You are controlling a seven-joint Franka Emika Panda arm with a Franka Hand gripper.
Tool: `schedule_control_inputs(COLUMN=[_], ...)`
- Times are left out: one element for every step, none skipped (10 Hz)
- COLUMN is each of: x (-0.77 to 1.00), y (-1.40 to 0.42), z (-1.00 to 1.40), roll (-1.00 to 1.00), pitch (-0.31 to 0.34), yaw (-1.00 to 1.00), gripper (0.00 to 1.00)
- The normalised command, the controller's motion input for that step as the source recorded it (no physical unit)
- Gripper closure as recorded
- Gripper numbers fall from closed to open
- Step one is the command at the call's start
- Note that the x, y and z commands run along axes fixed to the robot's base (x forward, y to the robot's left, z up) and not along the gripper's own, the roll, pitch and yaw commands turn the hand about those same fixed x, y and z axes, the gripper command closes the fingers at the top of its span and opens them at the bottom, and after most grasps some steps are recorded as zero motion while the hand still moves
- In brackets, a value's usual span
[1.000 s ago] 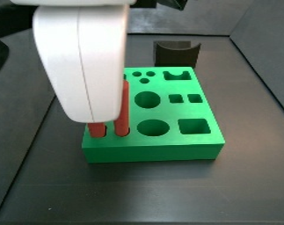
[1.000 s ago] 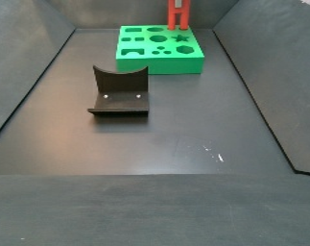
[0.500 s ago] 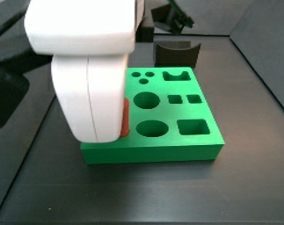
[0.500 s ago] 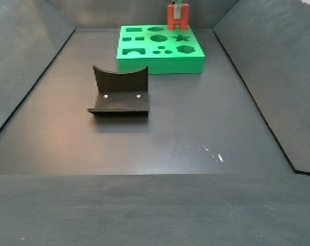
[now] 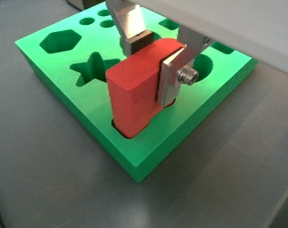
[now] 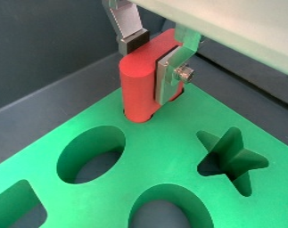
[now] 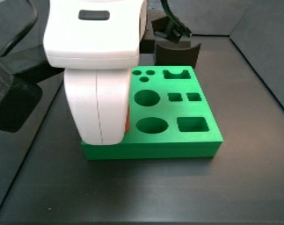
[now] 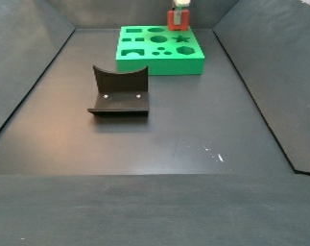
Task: Insert the square-circle object.
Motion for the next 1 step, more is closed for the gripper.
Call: schedule_control_inputs(x=[0.00], y=[0.00], z=[0.00], roll=[0.00], pitch=[0.000], yaw=[0.00], gripper=[1.00])
